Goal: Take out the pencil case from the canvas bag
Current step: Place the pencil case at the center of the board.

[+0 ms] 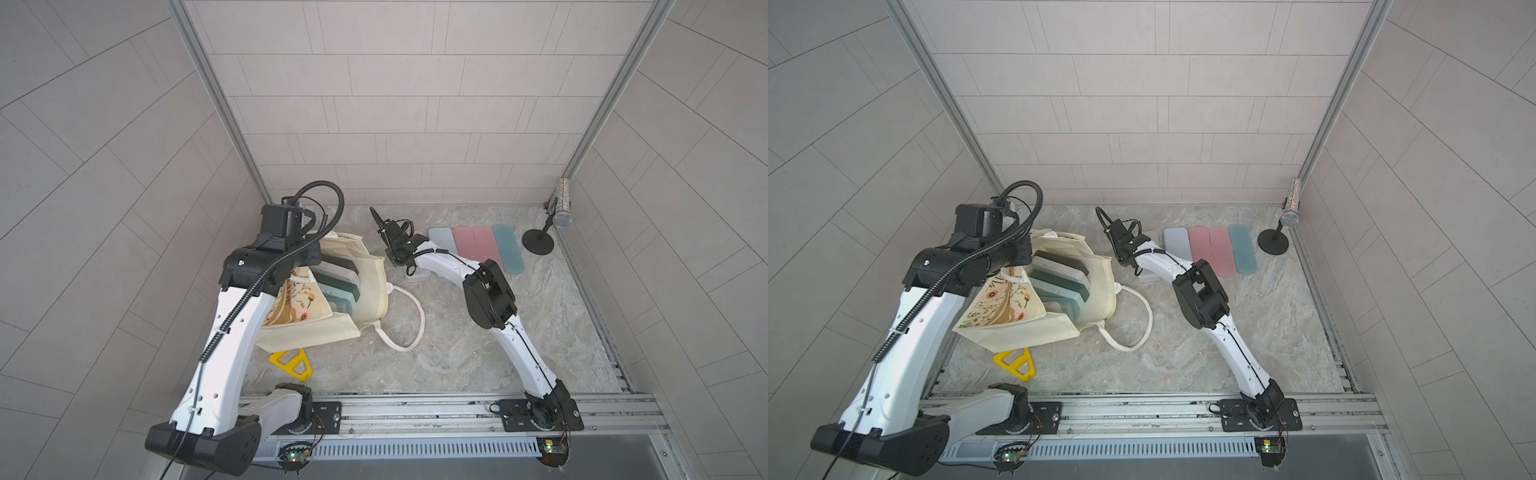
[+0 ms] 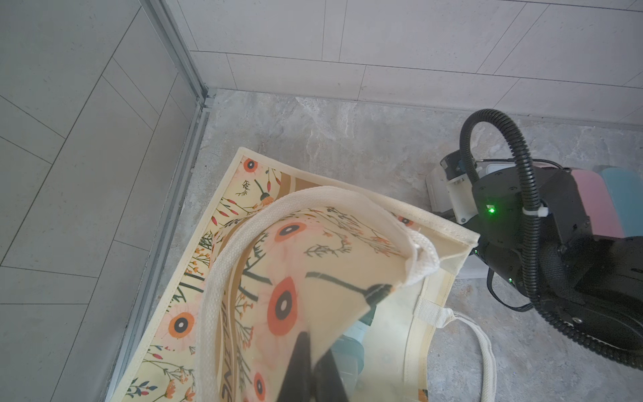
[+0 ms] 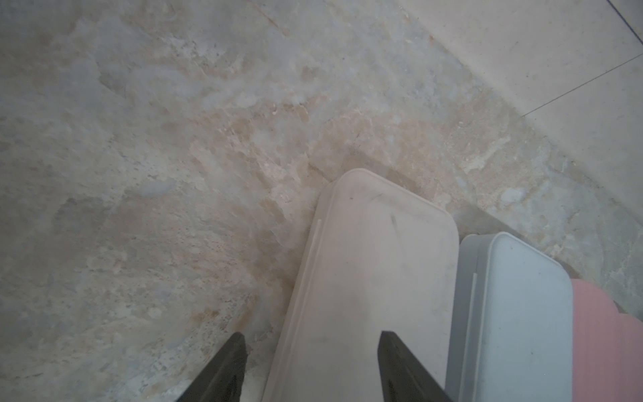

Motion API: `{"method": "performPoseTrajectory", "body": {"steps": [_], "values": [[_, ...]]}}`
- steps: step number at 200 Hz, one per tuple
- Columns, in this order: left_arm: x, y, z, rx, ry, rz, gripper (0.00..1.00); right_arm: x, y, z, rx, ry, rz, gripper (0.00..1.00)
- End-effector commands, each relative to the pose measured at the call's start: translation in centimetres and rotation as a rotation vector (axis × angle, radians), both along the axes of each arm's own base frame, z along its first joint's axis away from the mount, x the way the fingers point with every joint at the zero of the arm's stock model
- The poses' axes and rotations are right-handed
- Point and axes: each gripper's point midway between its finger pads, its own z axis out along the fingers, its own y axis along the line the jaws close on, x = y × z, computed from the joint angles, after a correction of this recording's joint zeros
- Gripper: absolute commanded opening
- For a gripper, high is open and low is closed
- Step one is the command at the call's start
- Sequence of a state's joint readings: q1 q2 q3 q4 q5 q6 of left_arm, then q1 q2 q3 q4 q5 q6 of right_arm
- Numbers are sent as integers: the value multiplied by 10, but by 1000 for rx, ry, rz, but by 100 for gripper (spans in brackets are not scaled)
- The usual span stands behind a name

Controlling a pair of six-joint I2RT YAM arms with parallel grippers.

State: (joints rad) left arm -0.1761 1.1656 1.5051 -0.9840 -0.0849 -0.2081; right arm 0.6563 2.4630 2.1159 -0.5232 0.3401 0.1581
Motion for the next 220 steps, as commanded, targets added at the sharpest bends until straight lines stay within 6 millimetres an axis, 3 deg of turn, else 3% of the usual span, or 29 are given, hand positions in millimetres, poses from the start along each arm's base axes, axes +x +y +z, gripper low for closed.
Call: {"method": "performPoseTrajectory", "body": {"steps": [1, 83, 142, 186, 220], "values": [[11, -4, 49, -37, -189, -14, 0, 5, -11, -5, 15, 4, -65, 62], [14, -6, 47, -41, -181, -22, 0, 8, -37, -9, -11, 3, -157, 56], [18, -7, 46, -45, -179, -24, 0, 3, -37, -6, -44, 20, -84, 55], [22, -9, 46, -43, -178, -27, 0, 3, -39, 8, -54, 0, -58, 56], [30, -4, 45, 11, -172, -25, 0, -3, -16, 38, 68, 1, 43, 63]]}}
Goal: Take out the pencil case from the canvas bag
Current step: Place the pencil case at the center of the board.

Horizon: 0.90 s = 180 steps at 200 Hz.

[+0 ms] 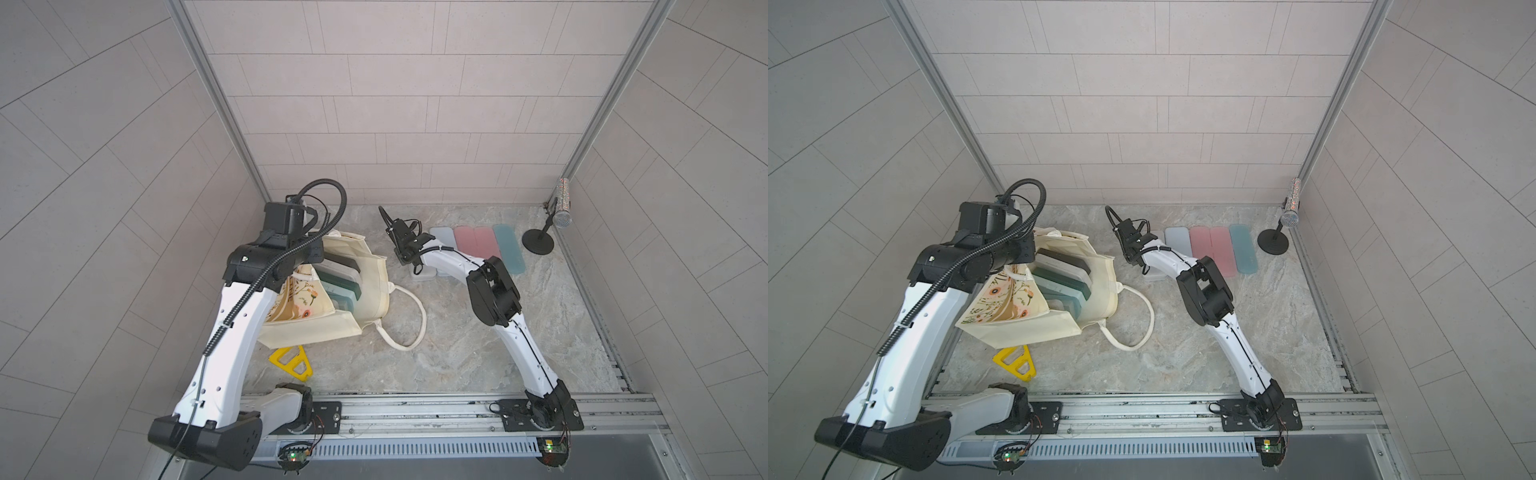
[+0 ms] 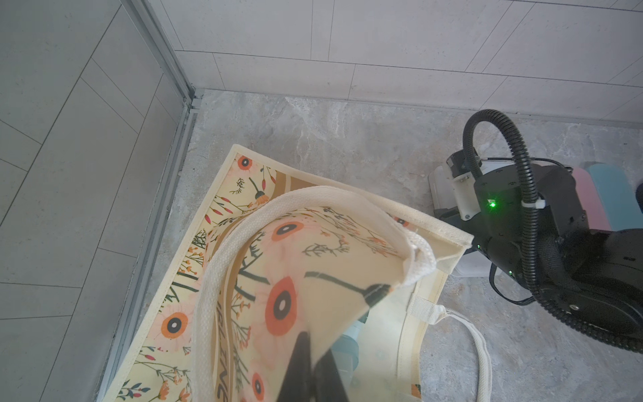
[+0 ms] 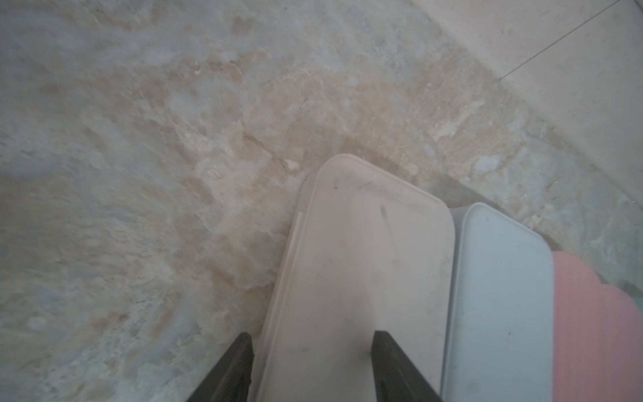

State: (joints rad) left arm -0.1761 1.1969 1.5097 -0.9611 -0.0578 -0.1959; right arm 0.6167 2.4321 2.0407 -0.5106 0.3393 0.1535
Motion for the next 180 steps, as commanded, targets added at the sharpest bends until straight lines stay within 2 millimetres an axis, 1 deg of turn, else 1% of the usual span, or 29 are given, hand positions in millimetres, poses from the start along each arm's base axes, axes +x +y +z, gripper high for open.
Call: {"method": "performPoseTrajectory", "body": {"steps": [1, 15, 24, 31, 36, 38, 52, 54, 57, 59, 70, 78, 84, 94, 102, 110, 131, 142, 154, 171, 180], "values": [[21, 3, 49, 21, -180, 6, 0, -4, 13, 48, 94, -27, 80, 63], [26, 13, 48, 86, -166, 41, 0, -12, 15, 70, 136, -43, 92, 66], [31, 17, 47, 115, -158, 48, 0, -19, 14, 84, 176, -60, 87, 68], [36, 17, 47, 129, -154, 51, 0, -25, 13, 97, 219, -83, 82, 70], [40, 17, 47, 134, -153, 50, 0, -31, 12, 102, 246, -94, 78, 71], [42, 17, 47, 137, -151, 48, 0, -33, 11, 108, 261, -108, 77, 71], [54, 16, 47, 152, -142, 41, 0, -48, 7, 125, 333, -174, 77, 76], [55, 15, 45, 154, -137, 38, 0, -51, 6, 130, 343, -190, 78, 76], [57, 15, 45, 159, -135, 37, 0, -53, 3, 131, 348, -203, 70, 79], [59, 15, 45, 161, -135, 36, 0, -55, 1, 136, 355, -217, 65, 79], [62, 14, 46, 161, -133, 29, 0, -67, -10, 148, 378, -263, 44, 84], [64, 11, 50, 156, -157, 10, 0, -73, -19, 156, 394, -291, 18, 87], [63, 8, 54, 147, -178, -3, 0, -78, -28, 160, 405, -313, -13, 91], [60, 1, 61, 133, -212, -53, 0, -86, -39, 171, 437, -352, -43, 100], [55, -7, 65, 118, -241, -105, 0, -93, -45, 174, 456, -369, -51, 100], [51, -17, 65, 100, -260, -166, 0, -100, -48, 177, 481, -384, -39, 100], [38, -55, 58, 12, -300, -384, 0, -118, -45, 184, 536, -403, 48, 100], [32, -71, 55, -45, -300, -465, 0, -126, -44, 187, 576, -401, 70, 100], [27, -85, 52, -94, -288, -540, 0, -137, -41, 190, 611, -396, 108, 98], [21, -97, 48, -139, -279, -596, 0, -154, -43, 191, 653, -407, 145, 93], [18, -100, 44, -153, -278, -603, 0, -164, -45, 190, 668, -412, 168, 90]]}}
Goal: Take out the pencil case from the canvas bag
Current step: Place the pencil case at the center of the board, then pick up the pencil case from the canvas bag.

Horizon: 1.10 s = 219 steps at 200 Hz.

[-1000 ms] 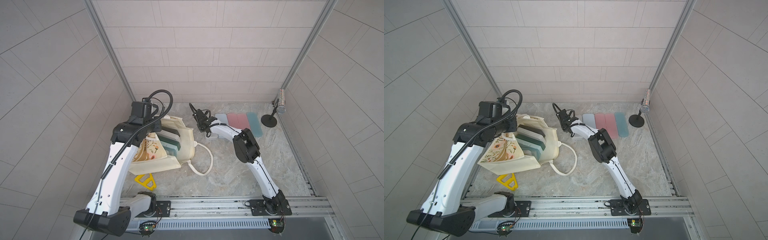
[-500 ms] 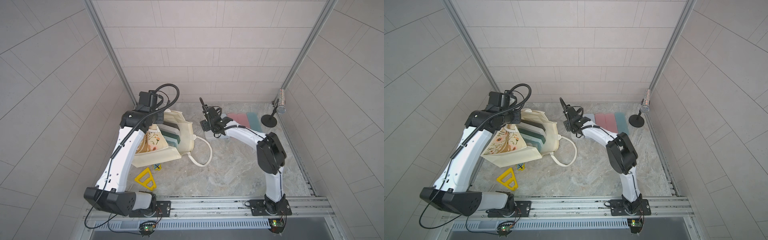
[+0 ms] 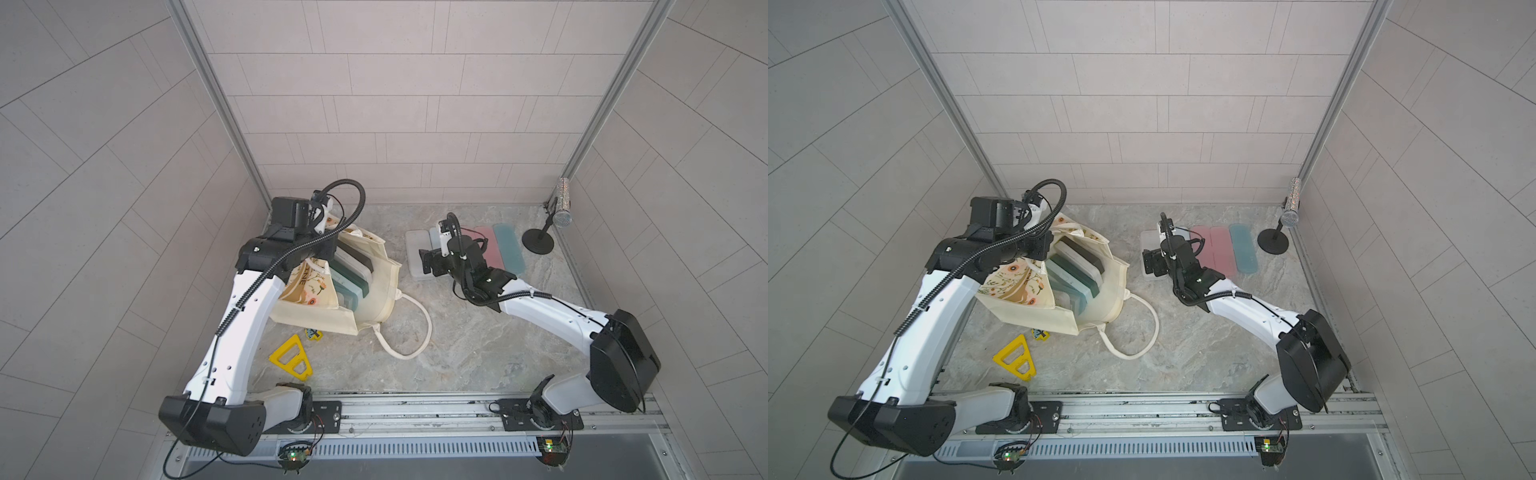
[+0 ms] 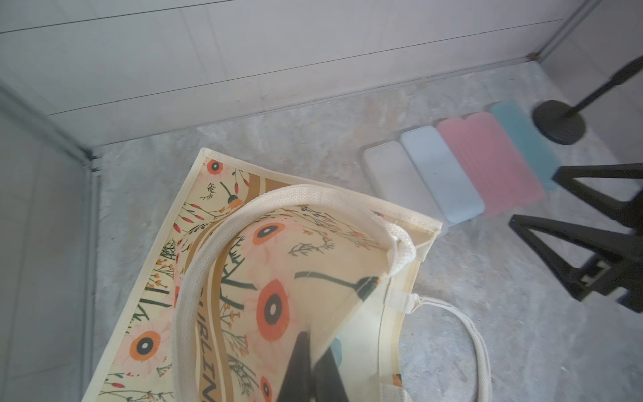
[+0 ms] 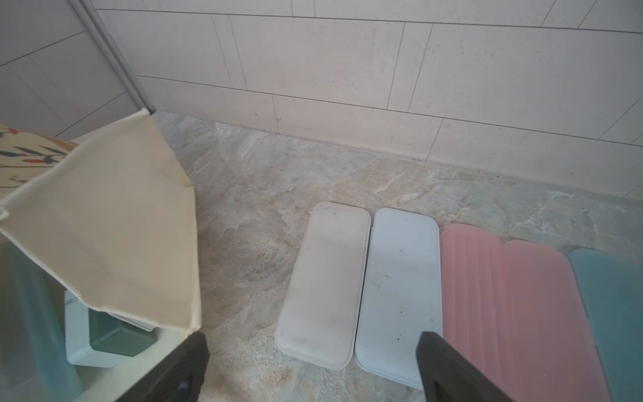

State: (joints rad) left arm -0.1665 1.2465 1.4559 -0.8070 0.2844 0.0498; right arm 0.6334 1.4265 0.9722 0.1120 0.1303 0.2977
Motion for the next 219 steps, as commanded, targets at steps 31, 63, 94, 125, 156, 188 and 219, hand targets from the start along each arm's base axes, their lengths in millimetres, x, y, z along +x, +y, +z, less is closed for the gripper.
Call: {"method": "performPoseTrajectory", "body": {"steps": [31, 63, 94, 125, 156, 188, 219], "values": [[-11, -38, 28, -188, -171, -155, 0, -72, 21, 17, 69, -120, 201, 81], [-15, -29, 5, -181, -143, -95, 0, -134, 60, -4, -34, -158, 354, 76], [-12, -21, -5, -158, -141, -48, 0, -165, 96, -30, -120, -156, 463, 72], [-4, -13, -11, -162, -129, 26, 0, -157, 120, -54, -152, -132, 449, 69], [6, -11, -18, -199, -53, 97, 0, -140, 144, -64, -147, -133, 410, 68], [13, -17, -34, -254, 47, 127, 0, -115, 157, -70, -124, -126, 344, 68], [15, -14, -53, -254, 111, 165, 0, -88, 161, -70, -108, -135, 280, 69]]}}
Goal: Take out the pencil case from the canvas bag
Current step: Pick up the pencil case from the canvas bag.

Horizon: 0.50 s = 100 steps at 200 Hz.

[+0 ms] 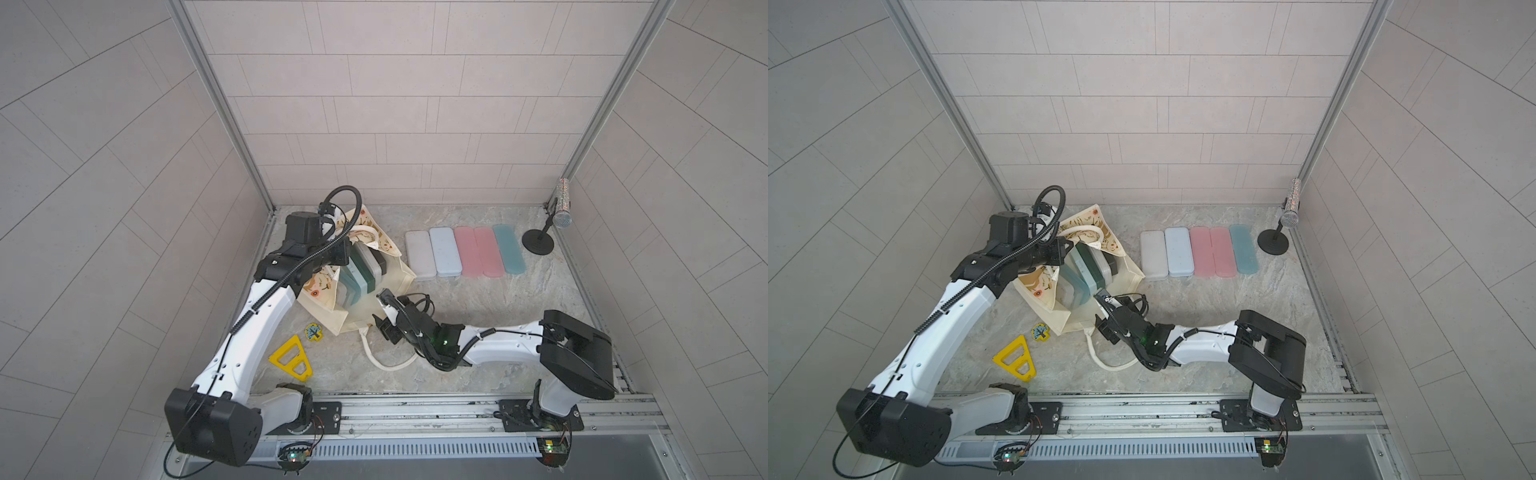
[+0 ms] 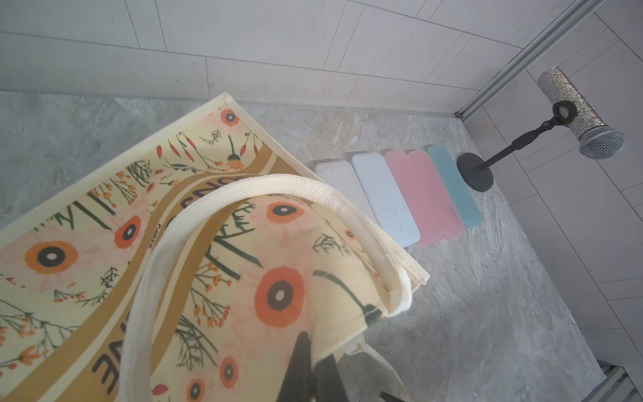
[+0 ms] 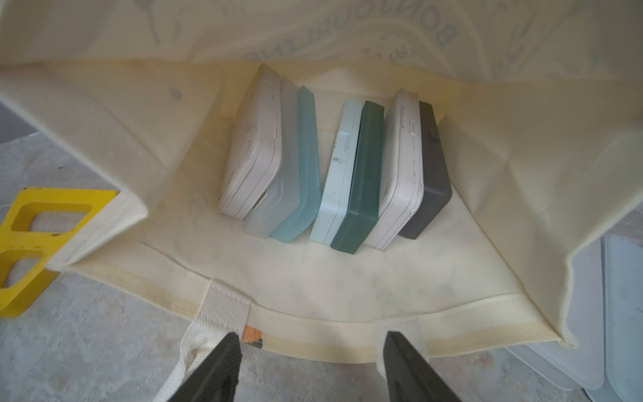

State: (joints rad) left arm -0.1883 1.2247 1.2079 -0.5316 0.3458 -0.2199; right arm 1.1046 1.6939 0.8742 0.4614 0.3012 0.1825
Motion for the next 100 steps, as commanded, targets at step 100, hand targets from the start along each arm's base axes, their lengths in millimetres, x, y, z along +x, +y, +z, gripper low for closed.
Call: {"method": "performPoseTrajectory", "body": {"steps": [100], "values": [[-25, -22, 24, -249, 84, -13, 0, 29, -15, 10, 168, -52, -103, 69]]}}
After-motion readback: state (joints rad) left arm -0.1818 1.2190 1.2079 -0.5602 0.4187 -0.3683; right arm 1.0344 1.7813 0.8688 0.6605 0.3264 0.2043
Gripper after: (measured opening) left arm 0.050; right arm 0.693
